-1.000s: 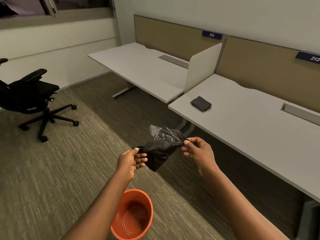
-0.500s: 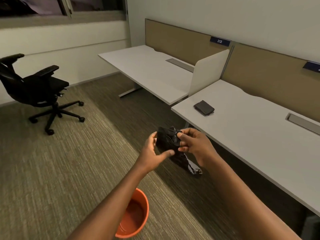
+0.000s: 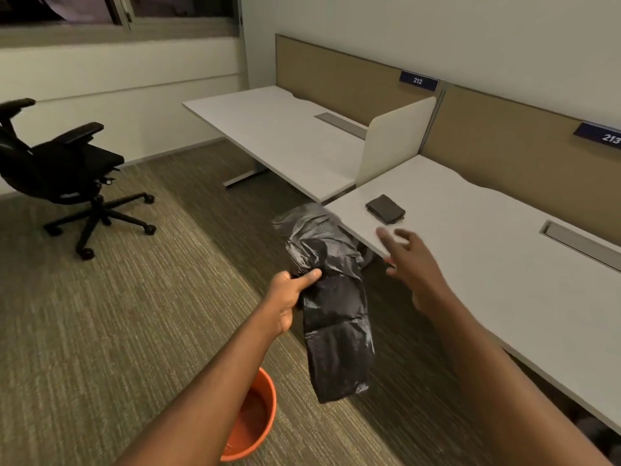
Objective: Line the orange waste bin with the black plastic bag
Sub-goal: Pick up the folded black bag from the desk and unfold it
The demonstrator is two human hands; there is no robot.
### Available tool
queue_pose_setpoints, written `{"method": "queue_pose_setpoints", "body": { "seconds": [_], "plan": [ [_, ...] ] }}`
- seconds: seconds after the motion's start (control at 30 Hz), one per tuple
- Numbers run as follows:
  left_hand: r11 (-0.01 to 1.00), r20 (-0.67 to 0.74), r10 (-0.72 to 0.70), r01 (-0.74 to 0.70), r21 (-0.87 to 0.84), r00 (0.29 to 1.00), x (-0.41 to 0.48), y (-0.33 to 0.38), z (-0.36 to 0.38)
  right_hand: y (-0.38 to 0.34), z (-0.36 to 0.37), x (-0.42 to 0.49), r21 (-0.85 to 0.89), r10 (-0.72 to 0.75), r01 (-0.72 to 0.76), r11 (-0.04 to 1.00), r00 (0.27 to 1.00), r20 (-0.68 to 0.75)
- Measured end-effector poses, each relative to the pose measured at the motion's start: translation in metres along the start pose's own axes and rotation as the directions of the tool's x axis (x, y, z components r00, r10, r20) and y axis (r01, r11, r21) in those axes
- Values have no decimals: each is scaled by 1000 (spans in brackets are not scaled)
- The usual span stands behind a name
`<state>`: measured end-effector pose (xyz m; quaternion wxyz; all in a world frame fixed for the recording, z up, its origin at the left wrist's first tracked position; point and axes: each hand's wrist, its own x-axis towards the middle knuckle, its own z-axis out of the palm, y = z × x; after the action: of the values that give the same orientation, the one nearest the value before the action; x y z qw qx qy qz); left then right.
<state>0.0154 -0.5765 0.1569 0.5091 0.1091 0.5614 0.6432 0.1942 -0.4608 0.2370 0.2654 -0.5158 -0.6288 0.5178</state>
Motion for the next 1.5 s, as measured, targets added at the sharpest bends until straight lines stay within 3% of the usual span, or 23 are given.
{"method": "queue_pose_setpoints", "body": {
  "seconds": [0.1, 0.17, 0.4, 0.63, 0.73, 0.83, 0.97, 1.07, 1.17, 1.23, 1.27, 1.33, 1.37, 1.43, 1.5],
  "plan": [
    [1000, -36, -3, 2, -21, 999, -1, 5, 4, 25, 24, -22, -199, -40, 110, 974, 945, 325],
    [1000, -35, -6, 5, -10, 999, -2, 5, 8, 33, 43, -28, -327, -47, 194, 925, 911, 409],
    [993, 191, -11, 33, -114, 981, -5, 10, -2, 34, 55, -25, -272, -118, 192, 943, 956, 267],
    [972, 104, 59, -81, 223, 993, -4, 11, -15, 23, 49, -22, -93, 53, -24, 995, 945, 324],
    [974, 4, 76, -75, 213, 997, 2, 17, -34, 26, 42, -17, 41, 108, -119, 992, 972, 211],
    [994, -123, 66, -55, 92, 990, 8, 20, -53, 26, 36, -12, 171, 202, -216, 961, 975, 96],
    [998, -255, -14, -2, -60, 967, 11, 9, -64, 35, 41, -4, 362, 316, -319, 876, 946, 69],
    [989, -333, -93, 48, -140, 938, 12, 0, -70, 37, 51, -7, 580, 465, -470, 665, 869, 171],
    [981, -409, -155, 94, -168, 899, 14, -3, -78, 39, 52, -2, 668, 449, -445, 597, 875, 182],
    [998, -500, -58, 54, -23, 864, 10, -2, -78, 39, 51, 1, 707, 461, -450, 545, 866, 195],
    [984, -546, 97, 4, 181, 832, 8, 1, -78, 38, 51, 0, 715, 461, -453, 532, 863, 204],
    [817, -423, 439, -156, 555, 792, -3, 11, -70, 37, 53, 3, 689, 449, -462, 558, 867, 217],
    [756, -290, 488, -232, 611, 823, -10, 20, -60, 36, 56, 4, 674, 435, -467, 572, 870, 233],
    [758, -51, 336, -238, 607, 941, -18, 32, -37, 33, 67, 6, 659, 407, -490, 571, 866, 291],
    [724, 130, 54, -129, 677, 990, -23, 34, -17, 29, 78, 8, 659, 383, -504, 558, 861, 334]
  ]
}}
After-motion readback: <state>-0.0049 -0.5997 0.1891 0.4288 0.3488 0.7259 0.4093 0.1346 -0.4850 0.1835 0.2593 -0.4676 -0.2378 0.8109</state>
